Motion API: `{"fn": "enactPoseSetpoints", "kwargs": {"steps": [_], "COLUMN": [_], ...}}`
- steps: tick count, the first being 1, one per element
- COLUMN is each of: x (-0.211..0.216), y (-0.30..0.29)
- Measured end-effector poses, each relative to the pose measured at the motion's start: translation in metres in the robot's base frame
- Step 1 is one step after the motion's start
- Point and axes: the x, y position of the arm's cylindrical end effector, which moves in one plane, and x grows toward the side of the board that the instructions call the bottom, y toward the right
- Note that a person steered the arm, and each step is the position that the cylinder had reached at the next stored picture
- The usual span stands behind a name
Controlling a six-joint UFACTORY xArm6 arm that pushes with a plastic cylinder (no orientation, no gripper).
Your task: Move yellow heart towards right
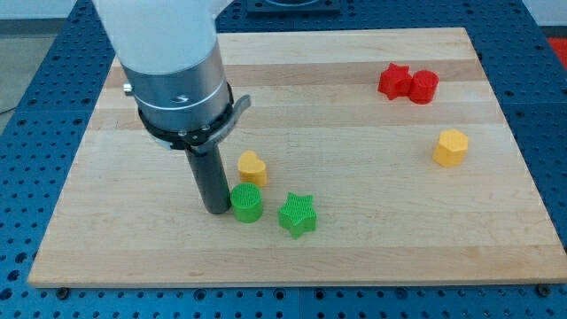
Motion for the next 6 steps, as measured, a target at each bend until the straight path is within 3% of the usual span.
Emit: {"fn": "enactPoseSetpoints", "kwargs": {"steps": [3,6], "x": [-0.012,-0.051], "y": [0.029,-0.011]}}
